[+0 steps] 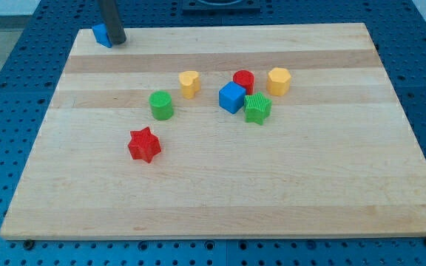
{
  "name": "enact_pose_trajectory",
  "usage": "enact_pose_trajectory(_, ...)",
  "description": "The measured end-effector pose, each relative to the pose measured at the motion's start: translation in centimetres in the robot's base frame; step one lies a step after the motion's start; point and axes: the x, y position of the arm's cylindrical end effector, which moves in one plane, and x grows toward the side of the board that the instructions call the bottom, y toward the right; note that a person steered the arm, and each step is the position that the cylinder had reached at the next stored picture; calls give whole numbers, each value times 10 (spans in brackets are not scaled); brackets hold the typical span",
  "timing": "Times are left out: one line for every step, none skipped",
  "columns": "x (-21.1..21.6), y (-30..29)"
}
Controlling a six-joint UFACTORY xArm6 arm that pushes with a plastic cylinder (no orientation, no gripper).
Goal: Slightly push the green circle towards the center of the board
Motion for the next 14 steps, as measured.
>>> enact_pose_trajectory(0,-10)
enact_pose_trajectory(0,-11)
enact_pose_trajectory(4,-11)
enact_pose_trajectory(37,-11)
enact_pose_trajectory(86,-2)
enact_pose_trajectory(129,29)
enact_pose_trajectory(145,41)
enact_pose_trajectory(167,63)
enact_pose_trajectory(177,99)
enact_pose_trajectory(195,110)
enact_pose_trajectory(211,110)
enact_pose_trajectory(222,109)
enact_pose_trajectory(234,107)
enact_pose_trajectory(242,106)
